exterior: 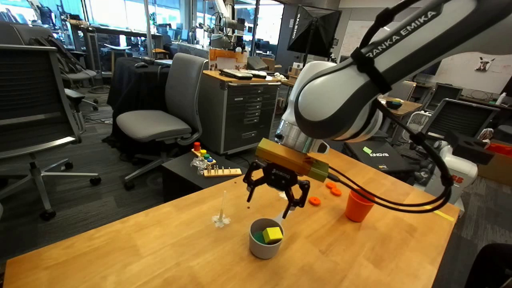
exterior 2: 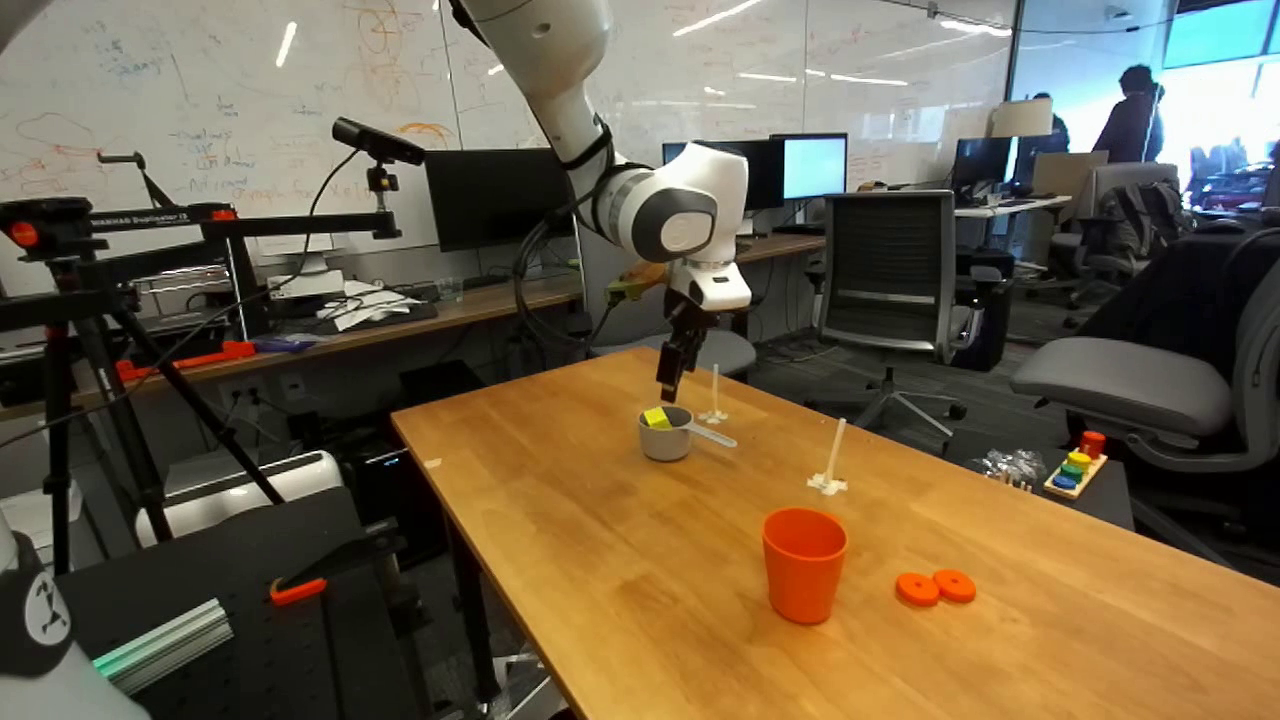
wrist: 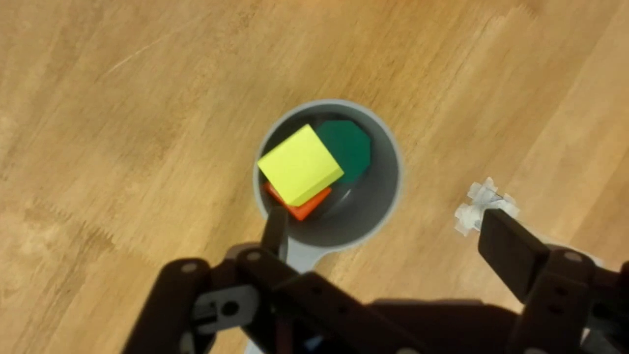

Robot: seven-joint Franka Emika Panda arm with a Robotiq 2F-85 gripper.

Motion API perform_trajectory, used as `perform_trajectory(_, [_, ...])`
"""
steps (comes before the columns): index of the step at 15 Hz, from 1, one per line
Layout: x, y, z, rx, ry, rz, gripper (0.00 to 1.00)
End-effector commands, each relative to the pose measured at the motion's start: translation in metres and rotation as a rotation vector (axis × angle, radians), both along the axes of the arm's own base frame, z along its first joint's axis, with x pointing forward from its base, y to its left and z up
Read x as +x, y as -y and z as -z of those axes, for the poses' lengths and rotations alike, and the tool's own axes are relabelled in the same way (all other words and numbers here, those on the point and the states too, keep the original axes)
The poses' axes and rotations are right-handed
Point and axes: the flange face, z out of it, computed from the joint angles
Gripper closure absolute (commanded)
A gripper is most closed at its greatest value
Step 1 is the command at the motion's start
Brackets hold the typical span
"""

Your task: Put the cubes in the pot

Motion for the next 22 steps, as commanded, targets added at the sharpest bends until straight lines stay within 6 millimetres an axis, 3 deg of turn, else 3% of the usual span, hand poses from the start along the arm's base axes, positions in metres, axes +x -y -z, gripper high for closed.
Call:
perform_trajectory(1, [-0.008, 0.003, -0.049, -0.039, 0.063, -0.031, 0.0])
perform_trajectory(5, [-0.023, 0.006, -0.105, -0.106, 0.119, -0.097, 0.0])
perform_trajectory(10, [-0.057, 0.01, -0.177, -0.197, 0.162, -0.236, 0.0])
perform_trajectory(14, [-0.079, 0.023, -0.227, -0.25, 0.177, -0.263, 0.0])
perform_trajectory(22, [-0.115, 0.064, -0.298, -0.307, 0.185, -0.222, 0.0])
